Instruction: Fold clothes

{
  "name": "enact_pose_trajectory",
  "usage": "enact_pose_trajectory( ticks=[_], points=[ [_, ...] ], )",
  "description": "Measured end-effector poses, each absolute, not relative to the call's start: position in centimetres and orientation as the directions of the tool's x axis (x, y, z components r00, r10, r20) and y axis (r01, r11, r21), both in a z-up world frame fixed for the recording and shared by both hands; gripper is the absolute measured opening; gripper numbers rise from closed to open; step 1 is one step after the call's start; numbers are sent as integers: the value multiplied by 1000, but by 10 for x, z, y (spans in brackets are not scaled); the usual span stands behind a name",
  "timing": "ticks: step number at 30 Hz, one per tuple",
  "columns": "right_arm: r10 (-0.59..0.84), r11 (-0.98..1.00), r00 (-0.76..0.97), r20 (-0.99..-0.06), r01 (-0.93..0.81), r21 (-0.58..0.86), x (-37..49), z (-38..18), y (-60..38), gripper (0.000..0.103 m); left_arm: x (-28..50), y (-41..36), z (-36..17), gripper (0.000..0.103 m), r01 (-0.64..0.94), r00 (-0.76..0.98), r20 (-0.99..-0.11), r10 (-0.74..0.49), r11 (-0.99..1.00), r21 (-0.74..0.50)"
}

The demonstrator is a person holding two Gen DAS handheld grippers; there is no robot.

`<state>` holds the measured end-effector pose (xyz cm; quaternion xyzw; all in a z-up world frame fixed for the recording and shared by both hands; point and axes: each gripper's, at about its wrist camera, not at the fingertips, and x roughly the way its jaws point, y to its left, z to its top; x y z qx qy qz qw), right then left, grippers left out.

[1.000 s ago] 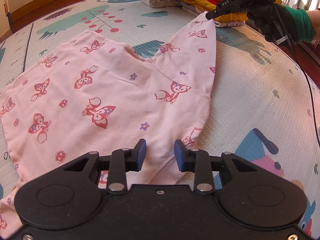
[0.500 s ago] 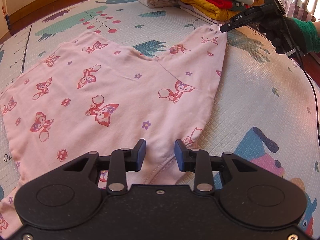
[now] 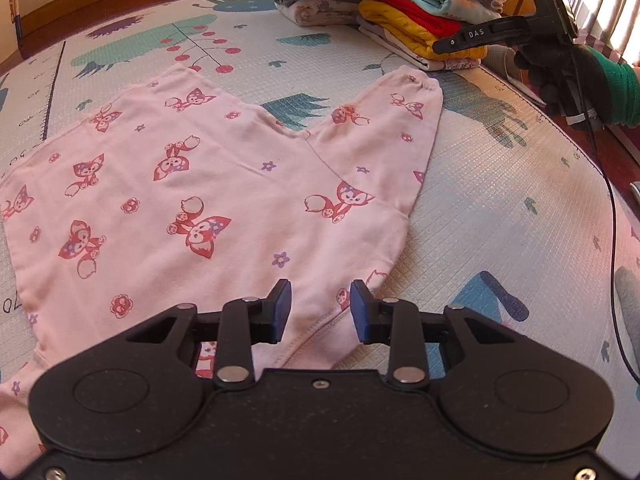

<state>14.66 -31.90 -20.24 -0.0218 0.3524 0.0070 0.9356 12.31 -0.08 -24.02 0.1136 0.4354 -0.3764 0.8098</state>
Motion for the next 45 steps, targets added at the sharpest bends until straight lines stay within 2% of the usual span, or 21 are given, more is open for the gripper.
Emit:
enact_pose_trajectory(
  ticks=[3, 6, 10, 14, 21, 26, 29, 32, 36, 45],
  points=[
    [215, 945, 715, -665, -323, -42, 129, -207, -255, 17, 120, -12, -240, 30, 723, 333, -789, -516, 677, -138],
    [371, 842, 626, -686, -539, -37, 106, -218, -203, 15, 118, -18, -244, 30, 718, 337, -800, -496, 685, -123],
    [419, 731, 506, -754, -681, -50, 85, -242, -166, 13, 118, -14, -256, 30, 693, 311, -828, -467, 708, -139],
    [420, 701, 505, -754, -708, -84, 65, -242, -164, 12, 105, -17, -256, 31, 749, 336, -827, -451, 661, -56],
    [425, 717, 523, -739, -693, -77, 60, -240, -164, 13, 113, -1, -247, 31, 687, 370, -805, -463, 720, -98],
    [440, 699, 451, -777, -714, -19, 70, -241, -163, 22, 121, -3, -250, 33, 706, 297, -837, -459, 696, -131],
    [450, 726, 503, -738, -688, -27, 78, -230, -165, 20, 137, 3, -238, 33, 697, 335, -811, -479, 706, -129],
    [433, 740, 543, -719, -669, -60, 93, -229, -159, 20, 170, 0, -229, 33, 674, 407, -787, -464, 734, -84],
    [403, 737, 541, -738, -670, -89, 104, -244, -156, 21, 236, -15, -221, 33, 630, 489, -752, -442, 776, -46],
    [392, 730, 547, -740, -674, -111, 101, -251, -158, 23, 376, -67, -223, 33, 565, 485, -789, -378, 824, -47]
  ],
)
